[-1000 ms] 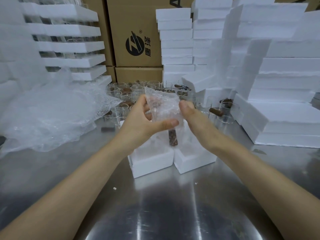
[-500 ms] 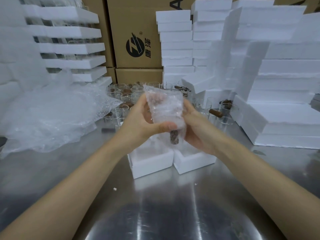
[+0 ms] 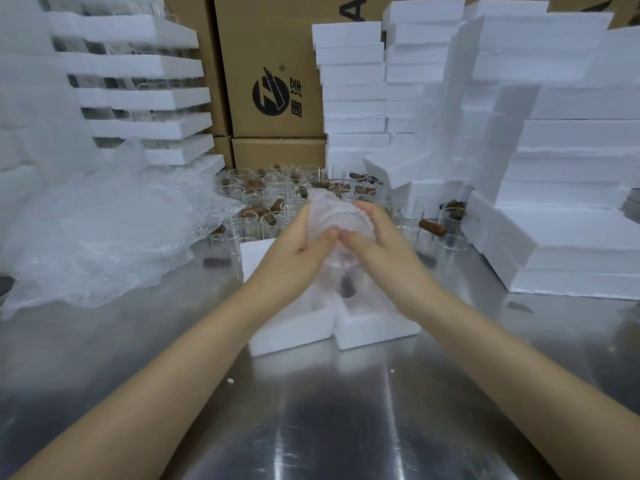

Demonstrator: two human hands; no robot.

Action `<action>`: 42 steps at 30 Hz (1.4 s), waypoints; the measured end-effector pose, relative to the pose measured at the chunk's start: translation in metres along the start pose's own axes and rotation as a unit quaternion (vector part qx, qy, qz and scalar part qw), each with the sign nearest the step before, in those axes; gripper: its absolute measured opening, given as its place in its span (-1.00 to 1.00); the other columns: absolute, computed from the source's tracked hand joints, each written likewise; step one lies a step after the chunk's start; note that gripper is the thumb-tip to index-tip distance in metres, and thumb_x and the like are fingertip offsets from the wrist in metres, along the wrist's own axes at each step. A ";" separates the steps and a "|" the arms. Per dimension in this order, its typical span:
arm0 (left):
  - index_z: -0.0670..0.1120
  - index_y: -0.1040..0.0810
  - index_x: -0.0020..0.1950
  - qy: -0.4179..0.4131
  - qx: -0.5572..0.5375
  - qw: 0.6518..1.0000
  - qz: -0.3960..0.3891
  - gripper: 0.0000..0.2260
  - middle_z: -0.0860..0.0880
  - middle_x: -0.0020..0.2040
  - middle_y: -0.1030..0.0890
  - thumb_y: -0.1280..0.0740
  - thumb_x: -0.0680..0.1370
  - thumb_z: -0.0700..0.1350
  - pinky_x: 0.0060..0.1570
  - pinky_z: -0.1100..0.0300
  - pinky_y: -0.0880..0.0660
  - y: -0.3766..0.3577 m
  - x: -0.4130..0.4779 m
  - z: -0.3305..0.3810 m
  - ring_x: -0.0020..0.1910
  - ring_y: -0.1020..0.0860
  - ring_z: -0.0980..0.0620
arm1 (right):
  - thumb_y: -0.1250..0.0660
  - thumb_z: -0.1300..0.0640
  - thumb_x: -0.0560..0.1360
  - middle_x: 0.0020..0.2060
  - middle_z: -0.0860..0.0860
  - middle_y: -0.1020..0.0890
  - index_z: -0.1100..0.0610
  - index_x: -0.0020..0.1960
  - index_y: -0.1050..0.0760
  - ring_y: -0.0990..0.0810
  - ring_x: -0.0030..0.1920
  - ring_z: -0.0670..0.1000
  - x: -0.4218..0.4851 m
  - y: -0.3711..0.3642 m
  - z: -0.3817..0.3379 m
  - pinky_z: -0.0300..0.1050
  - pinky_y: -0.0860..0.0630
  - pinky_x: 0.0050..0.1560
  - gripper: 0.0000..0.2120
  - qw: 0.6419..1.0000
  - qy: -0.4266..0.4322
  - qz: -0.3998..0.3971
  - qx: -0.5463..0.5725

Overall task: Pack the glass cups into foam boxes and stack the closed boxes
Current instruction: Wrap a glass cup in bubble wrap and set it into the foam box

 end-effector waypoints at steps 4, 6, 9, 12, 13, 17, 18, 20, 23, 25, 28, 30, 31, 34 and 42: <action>0.06 -0.58 -0.03 -0.014 0.086 0.993 0.075 -0.73 0.13 -0.14 -0.67 -0.18 0.63 -0.27 -0.17 0.38 -0.47 0.021 0.002 0.002 -0.15 -0.61 0.22 | -0.35 -0.07 0.43 0.25 -0.10 -0.52 -0.02 0.46 -0.29 -0.52 0.21 -0.09 -0.007 -0.017 -0.002 -0.02 -0.48 0.23 -0.37 0.998 0.000 -0.068 -0.003; 0.02 -0.57 -0.09 -0.053 0.166 0.980 0.096 -0.67 0.08 -0.22 -0.64 -0.17 0.54 -0.39 -0.29 0.36 -0.43 0.022 0.000 0.008 -0.27 -0.56 0.19 | -0.36 -0.01 0.50 0.35 -0.07 -0.47 0.01 0.53 -0.19 -0.47 0.31 -0.06 -0.009 -0.021 0.000 0.03 -0.41 0.33 -0.33 0.997 0.005 -0.068 -0.031; -0.03 -0.53 -0.13 -0.090 0.225 0.964 0.106 -0.67 0.17 -0.39 -0.51 -0.15 0.45 -0.43 -0.42 0.45 -0.29 0.016 -0.005 0.014 -0.40 -0.48 0.28 | -0.31 0.12 0.52 0.38 -0.02 -0.46 0.07 0.53 -0.19 -0.44 0.35 -0.02 -0.008 -0.022 0.001 0.03 -0.38 0.36 -0.38 0.994 0.021 -0.037 -0.102; -0.11 -0.55 0.19 -0.061 0.236 0.968 0.065 -0.66 0.07 -0.17 -0.60 -0.21 0.48 -0.37 -0.34 0.49 -0.33 0.009 -0.005 0.012 -0.28 -0.51 0.31 | -0.31 0.27 0.48 0.01 -0.06 -0.64 0.05 0.27 -0.46 -0.61 -0.02 -0.13 -0.006 -0.013 0.001 -0.17 -0.52 0.00 -0.62 0.997 0.025 0.031 -0.072; -0.08 -0.50 0.33 -0.042 0.217 0.974 0.046 -0.59 0.05 -0.03 -0.62 -0.23 0.50 -0.33 -0.26 0.52 -0.36 0.007 -0.004 0.011 -0.18 -0.53 0.31 | -0.31 0.28 0.48 -0.11 -0.09 -0.65 0.02 0.13 -0.50 -0.61 -0.14 -0.15 -0.004 -0.008 0.002 -0.21 -0.51 -0.13 -0.72 0.996 0.020 0.051 -0.065; 0.04 -0.33 0.46 -0.002 0.161 0.987 -0.011 -0.46 0.06 0.24 -0.56 -0.28 0.50 -0.28 0.08 0.22 -0.51 -0.007 -0.005 0.005 0.13 -0.55 0.14 | -0.30 0.22 0.50 -0.28 -0.11 -0.62 -0.05 -0.13 -0.53 -0.58 -0.29 -0.17 -0.001 0.005 0.006 -0.36 -0.39 -0.39 -0.84 0.993 0.007 0.094 -0.070; 0.06 -0.40 0.39 -0.005 0.152 0.988 0.006 -0.49 0.08 0.14 -0.60 -0.29 0.48 -0.31 0.00 0.20 -0.54 -0.007 -0.005 0.005 0.05 -0.57 0.16 | -0.29 0.21 0.51 -0.28 -0.12 -0.62 -0.02 -0.08 -0.56 -0.56 -0.30 -0.21 -0.002 0.002 0.005 -0.41 -0.36 -0.40 -0.84 0.994 0.014 0.082 -0.074; 0.06 -0.53 0.16 -0.012 0.133 0.990 0.053 -0.59 0.07 -0.13 -0.65 -0.29 0.43 -0.35 -0.27 0.22 -0.54 0.000 -0.005 0.006 -0.21 -0.60 0.17 | -0.28 0.19 0.52 -0.23 -0.15 -0.62 0.04 0.08 -0.59 -0.56 -0.25 -0.28 -0.005 -0.008 0.001 -0.45 -0.37 -0.33 -0.81 0.995 0.031 0.047 -0.083; 0.08 -0.61 -0.02 -0.007 0.106 0.988 0.111 -0.66 0.07 -0.21 -0.67 -0.31 0.41 -0.35 -0.36 0.22 -0.54 0.014 -0.004 0.007 -0.28 -0.61 0.11 | -0.31 0.08 0.53 0.11 -0.13 -0.62 0.00 0.40 -0.40 -0.57 0.07 -0.18 -0.009 -0.018 -0.004 -0.22 -0.49 0.08 -0.55 0.997 0.037 -0.017 -0.064; 0.06 -0.63 -0.02 -0.006 0.106 0.984 0.142 -0.67 0.09 -0.20 -0.67 -0.28 0.41 -0.34 -0.33 0.27 -0.55 0.022 -0.003 0.007 -0.24 -0.62 0.15 | -0.36 0.10 0.51 0.30 -0.13 -0.49 -0.01 0.54 -0.17 -0.49 0.26 -0.12 -0.011 -0.022 -0.005 -0.13 -0.43 0.27 -0.33 0.996 0.039 -0.053 -0.052; 0.00 -0.62 0.02 -0.018 0.122 0.981 0.150 -0.62 0.10 -0.19 -0.66 -0.22 0.35 -0.35 -0.29 0.28 -0.55 0.022 -0.006 0.010 -0.21 -0.61 0.18 | -0.37 0.23 0.48 0.32 -0.15 -0.46 -0.01 0.53 -0.14 -0.47 0.30 -0.14 -0.012 -0.026 -0.007 -0.11 -0.42 0.30 -0.29 0.996 0.057 -0.055 -0.050; 0.02 -0.57 0.03 -0.050 0.163 0.978 0.124 -0.59 0.14 -0.23 -0.62 -0.21 0.30 -0.35 -0.37 0.41 -0.42 0.015 -0.009 0.016 -0.25 -0.56 0.18 | -0.34 0.32 0.44 0.14 -0.29 -0.53 -0.09 0.42 -0.25 -0.52 0.14 -0.27 -0.011 -0.023 -0.007 -0.22 -0.48 0.14 -0.35 0.996 0.068 -0.012 -0.051; 0.05 -0.55 0.10 -0.064 0.187 0.975 0.101 -0.54 0.15 -0.18 -0.61 -0.23 0.32 -0.37 -0.34 0.46 -0.38 0.010 -0.010 0.018 -0.20 -0.54 0.17 | -0.32 0.36 0.42 0.10 -0.28 -0.55 -0.06 0.43 -0.29 -0.54 0.10 -0.27 -0.010 -0.021 -0.007 -0.26 -0.50 0.08 -0.34 0.997 0.065 0.008 -0.050; 0.01 -0.31 0.48 -0.076 0.219 0.972 0.027 -0.44 0.03 0.33 -0.50 -0.29 0.51 -0.30 0.09 0.47 -0.37 -0.005 -0.010 0.016 0.24 -0.45 0.18 | -0.22 0.42 0.41 0.17 -0.04 -0.60 0.07 0.44 -0.35 -0.59 0.10 -0.15 -0.006 -0.007 -0.002 -0.25 -0.55 0.03 -0.37 0.997 0.052 0.054 -0.016; -0.10 -0.16 0.56 -0.003 0.184 0.973 0.141 -0.56 0.16 -0.05 -0.57 -0.09 0.68 -0.06 -0.28 0.52 -0.34 0.012 -0.011 0.014 -0.19 -0.50 0.41 | -0.36 0.08 0.39 0.14 -0.01 -0.60 -0.04 0.48 -0.22 -0.62 0.04 -0.01 -0.004 -0.013 0.008 0.05 -0.57 0.16 -0.31 0.986 -0.055 -0.010 0.156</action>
Point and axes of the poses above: each hand's wrist, its own x-axis towards the middle knuckle, its own y-axis out of the back of the hand, z = x × y, the point moved 6 cm from there along x, towards the middle knuckle
